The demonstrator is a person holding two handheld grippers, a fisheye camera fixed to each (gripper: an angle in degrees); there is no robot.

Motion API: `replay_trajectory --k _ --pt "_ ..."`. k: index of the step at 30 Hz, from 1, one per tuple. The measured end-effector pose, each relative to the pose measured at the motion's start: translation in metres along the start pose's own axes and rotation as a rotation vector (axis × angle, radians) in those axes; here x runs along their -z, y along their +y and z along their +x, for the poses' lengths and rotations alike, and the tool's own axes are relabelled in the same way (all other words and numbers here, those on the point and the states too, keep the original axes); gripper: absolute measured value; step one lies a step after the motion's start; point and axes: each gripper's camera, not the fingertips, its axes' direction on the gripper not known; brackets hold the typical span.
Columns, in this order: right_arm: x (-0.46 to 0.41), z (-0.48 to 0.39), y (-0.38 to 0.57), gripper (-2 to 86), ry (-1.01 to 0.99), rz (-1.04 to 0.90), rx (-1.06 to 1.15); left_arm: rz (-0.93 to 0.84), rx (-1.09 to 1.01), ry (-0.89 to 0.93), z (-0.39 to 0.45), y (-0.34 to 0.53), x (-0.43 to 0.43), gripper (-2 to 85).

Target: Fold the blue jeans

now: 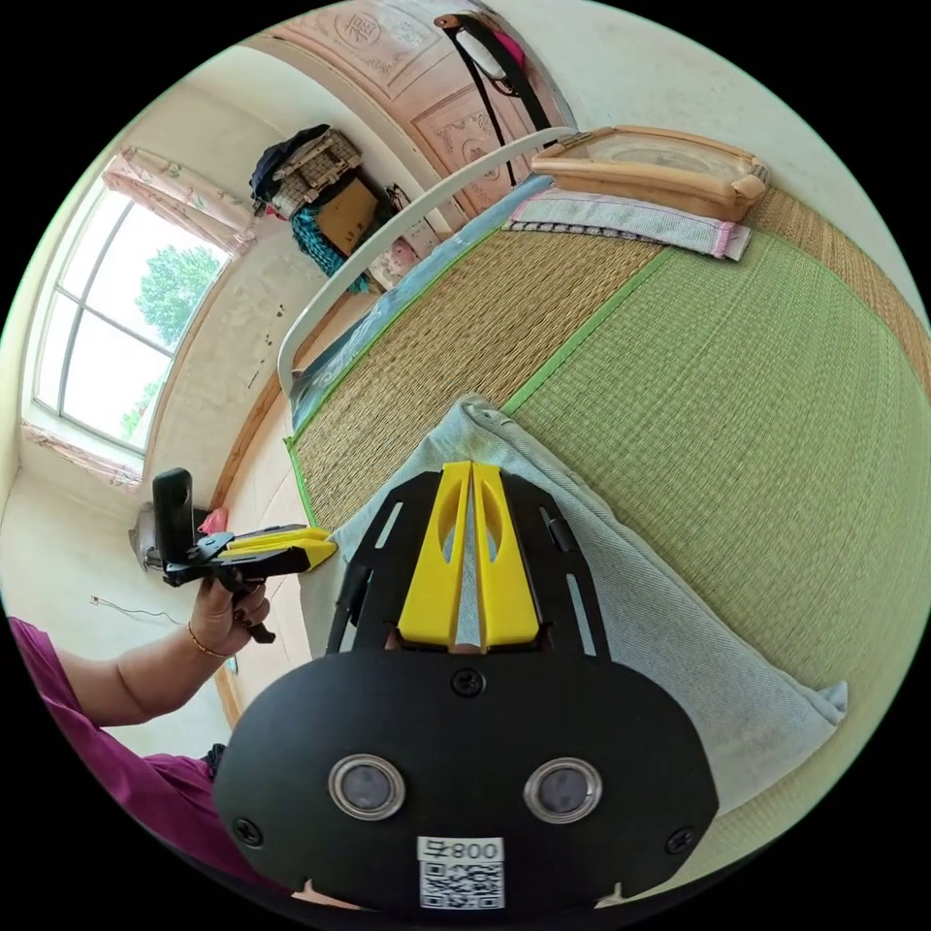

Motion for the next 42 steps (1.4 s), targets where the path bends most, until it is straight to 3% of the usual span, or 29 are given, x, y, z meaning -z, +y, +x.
replay_trajectory --k 7,10,15,20,26,31,33,38,42 --pt "0.002 0.004 0.000 0.2 -0.065 -0.056 0.013 0.094 -0.049 -0.048 0.027 0.010 0.030 1.5" --pt "0.026 -0.002 -0.001 0.2 -0.040 0.057 0.020 0.133 -0.101 -0.067 0.047 0.017 0.041 0.8" --pt "-0.009 0.017 -0.035 0.1 -0.003 -0.007 -0.002 -0.020 -0.144 -0.098 0.060 0.014 0.003 0.2" --pt "-0.002 0.035 -0.039 0.0 -0.054 -0.025 -0.025 -0.031 -0.102 -0.082 0.061 0.013 -0.009 0.1" --pt "0.081 0.064 0.080 0.1 -0.027 0.076 -0.076 -0.022 -0.167 -0.065 0.087 0.020 -0.005 0.1" --pt "0.098 0.160 0.196 0.1 0.112 0.047 -0.385 -0.058 -0.145 -0.066 0.087 0.020 -0.026 0.1" --pt "0.084 0.199 0.225 0.1 -0.005 0.035 -0.485 -0.072 -0.138 -0.079 0.092 0.018 -0.028 0.1" --pt "0.103 0.151 0.244 0.1 -0.045 0.125 -0.371 -0.087 -0.177 -0.135 0.118 0.024 -0.029 0.0" --pt "0.059 0.114 0.280 0.1 -0.081 -0.016 -0.302 -0.075 -0.124 -0.116 0.119 0.028 -0.036 0.0"
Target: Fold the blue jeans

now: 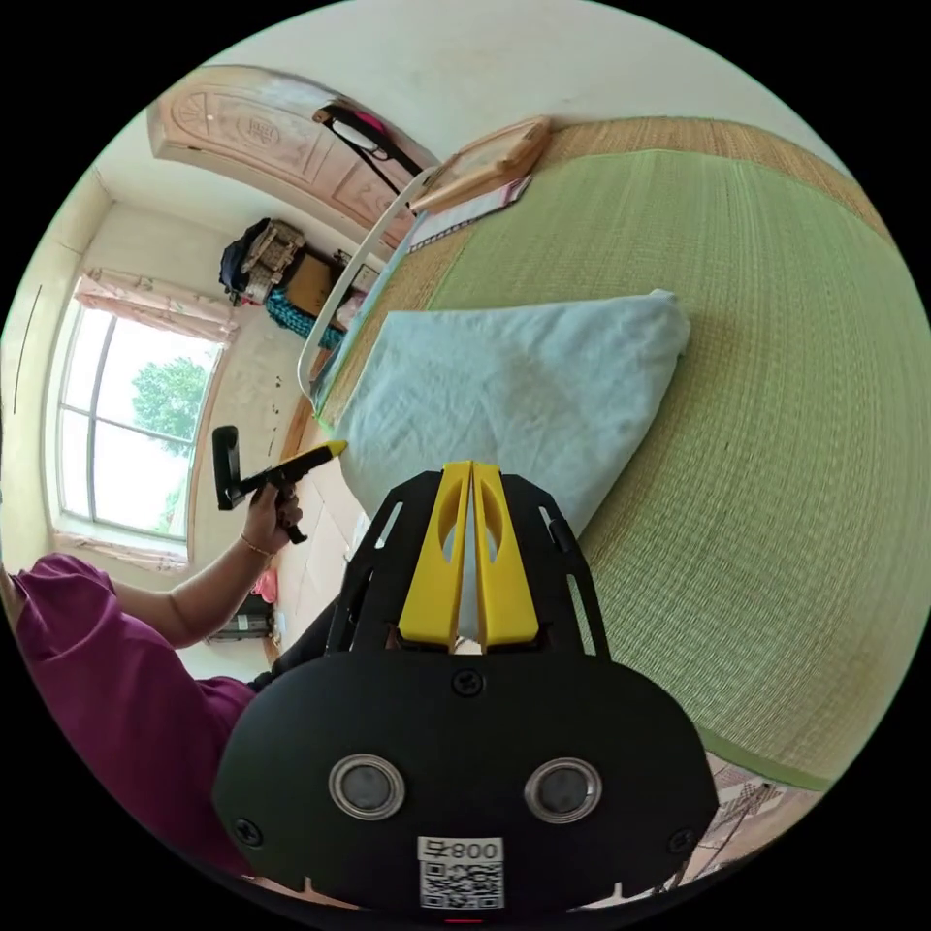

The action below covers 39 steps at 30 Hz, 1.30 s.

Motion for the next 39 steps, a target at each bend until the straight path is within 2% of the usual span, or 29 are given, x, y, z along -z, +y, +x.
replay_trajectory --k 4,9,13,14,16,19,25,33,39 --pt "-0.034 0.005 0.032 0.1 -0.053 -0.052 -0.019 0.050 0.013 0.003 0.010 -0.001 0.009 0.0" --pt "-0.066 -0.013 0.046 0.0 -0.129 -0.109 0.037 0.120 0.081 -0.082 -0.001 -0.012 0.022 0.1" --pt "-0.098 -0.020 0.045 0.0 -0.085 -0.152 0.039 0.025 0.191 -0.191 -0.026 -0.032 -0.006 0.1" --pt "-0.109 -0.017 0.044 0.1 -0.072 -0.160 0.022 -0.038 0.204 -0.143 -0.030 -0.037 -0.020 0.1" --pt "-0.120 -0.013 0.042 0.1 -0.037 -0.162 0.007 -0.084 0.169 -0.080 -0.024 -0.042 -0.035 0.1" --pt "-0.133 -0.010 0.043 0.1 0.021 -0.170 0.003 -0.111 0.107 -0.144 -0.006 -0.047 -0.042 0.0" --pt "-0.128 0.012 0.042 0.0 0.085 -0.153 -0.015 -0.221 -0.010 -0.113 0.028 -0.050 -0.061 0.0" --pt "-0.040 0.111 0.039 0.0 0.307 -0.032 -0.172 -0.333 -0.112 0.135 0.103 -0.023 -0.118 0.0" --pt "-0.013 0.129 0.071 0.0 0.266 0.090 -0.212 -0.375 -0.183 0.344 0.183 -0.027 -0.178 0.3"
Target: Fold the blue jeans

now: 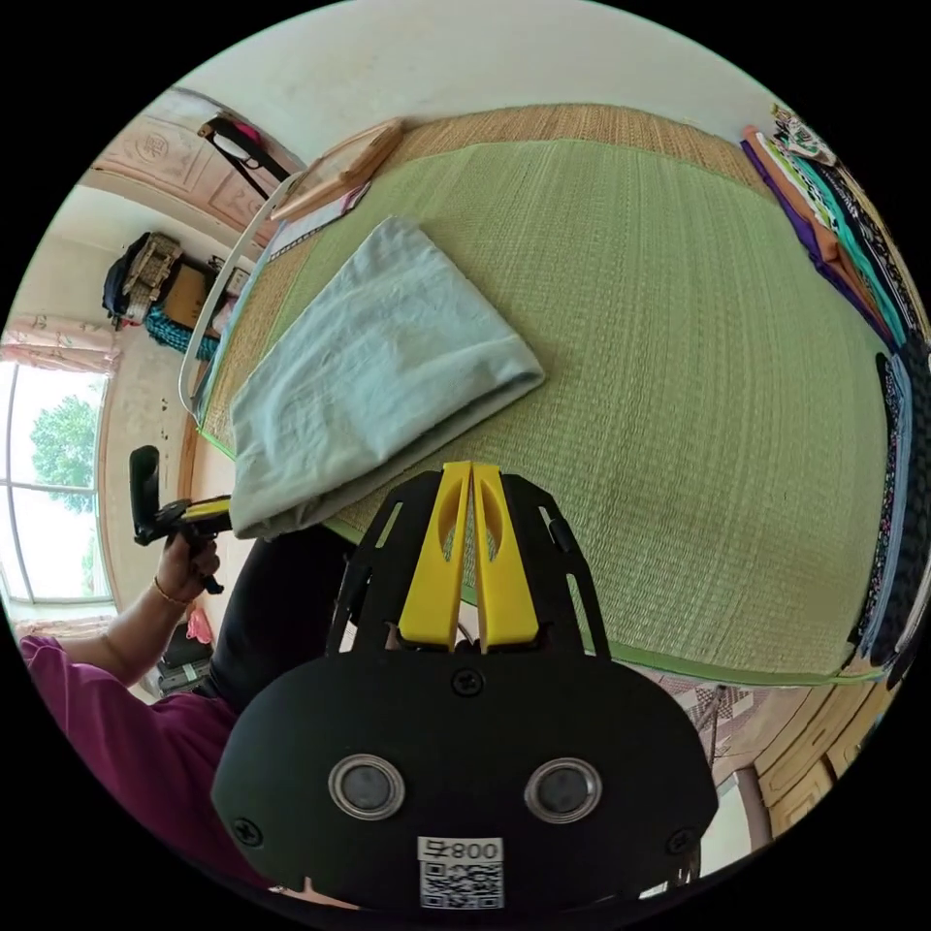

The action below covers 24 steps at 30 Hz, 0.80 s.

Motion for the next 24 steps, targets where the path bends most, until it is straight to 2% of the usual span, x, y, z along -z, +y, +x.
replay_trajectory --k 4,9,15,18,20,24 --pt "-0.008 0.009 0.030 0.1 -0.060 0.024 -0.037 -0.106 -0.116 -0.030 0.037 -0.017 -0.048 0.5" --pt "-0.017 0.022 0.082 0.1 -0.174 0.054 -0.061 -0.045 -0.161 -0.053 0.032 0.005 -0.007 0.5" --pt "-0.031 -0.007 0.106 0.1 -0.421 0.101 -0.002 0.227 0.039 -0.134 -0.033 0.029 0.077 2.3" --pt "-0.051 -0.047 0.096 0.0 -0.497 0.052 0.088 0.217 0.146 -0.073 -0.071 0.026 0.073 5.0" --pt "-0.069 -0.069 0.092 0.0 -0.463 0.003 0.132 0.164 0.201 -0.033 -0.090 0.027 0.057 5.7" --pt "-0.080 -0.079 0.092 0.0 -0.453 -0.033 0.146 0.180 0.217 0.026 -0.091 0.039 0.046 3.0"
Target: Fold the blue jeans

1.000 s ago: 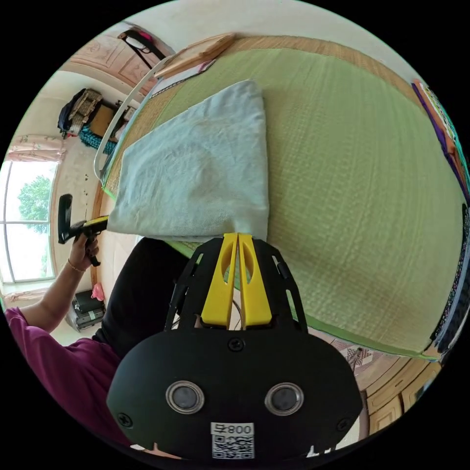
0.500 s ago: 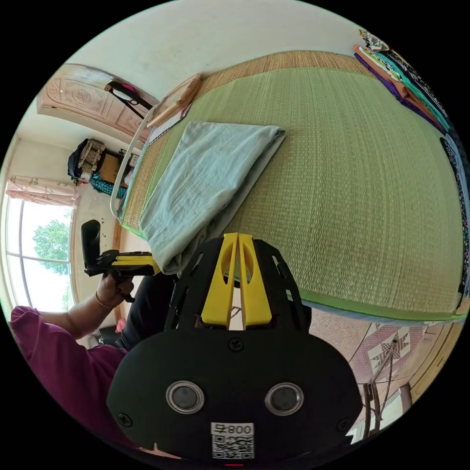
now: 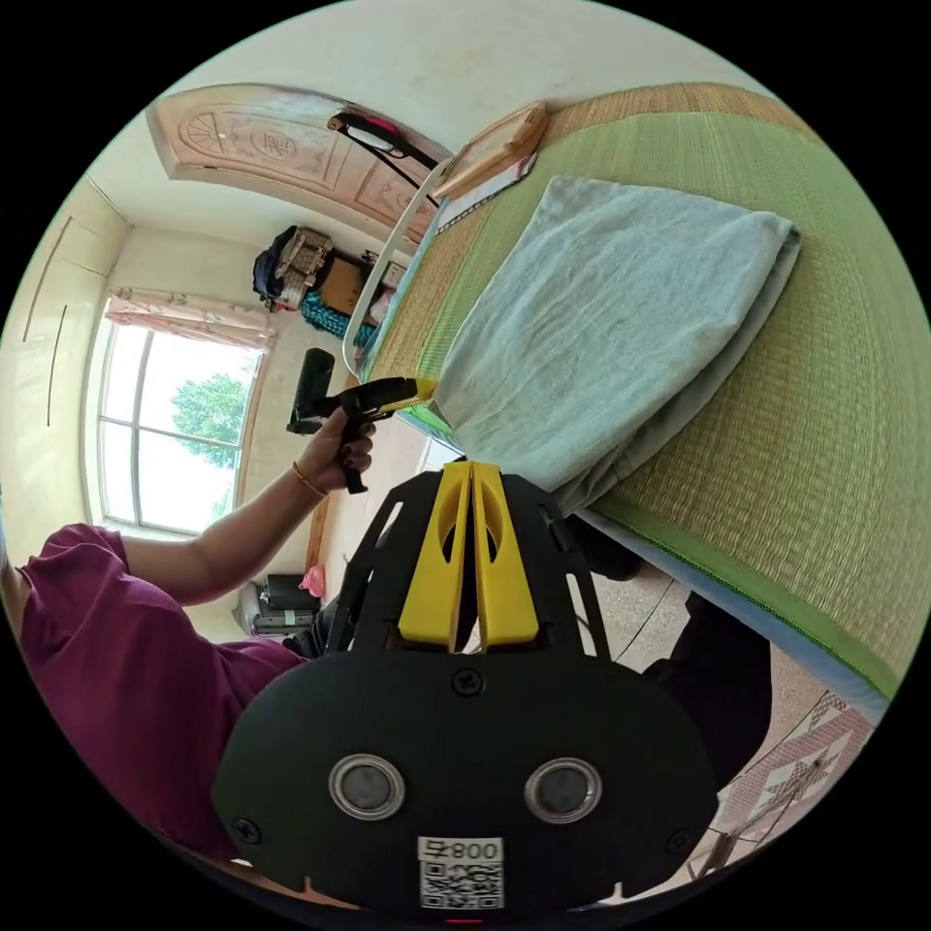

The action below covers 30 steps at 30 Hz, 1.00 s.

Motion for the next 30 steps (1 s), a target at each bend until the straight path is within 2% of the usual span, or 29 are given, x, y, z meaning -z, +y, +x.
replay_trajectory --k 4,8,14,19,24,30 --pt "0.019 0.001 0.004 0.0 0.065 0.005 -0.009 -0.057 -0.033 0.127 0.017 0.017 -0.025 1.6" --pt "0.036 0.003 0.001 0.0 0.090 0.033 -0.034 -0.018 -0.102 0.008 0.046 0.035 -0.033 1.3" --pt "0.003 -0.019 -0.018 0.1 0.062 -0.005 -0.009 0.148 -0.097 -0.022 0.025 0.050 0.020 4.0" --pt "-0.058 -0.054 -0.030 0.0 0.045 -0.119 0.050 0.020 -0.084 -0.095 0.003 0.043 0.003 10.0" --pt "-0.096 -0.084 -0.050 0.1 0.195 -0.223 0.114 -0.054 -0.010 0.050 -0.020 0.042 -0.023 10.3" --pt "-0.047 -0.079 -0.054 0.1 0.304 -0.285 0.106 -0.070 0.050 0.161 -0.012 0.077 -0.048 7.7"
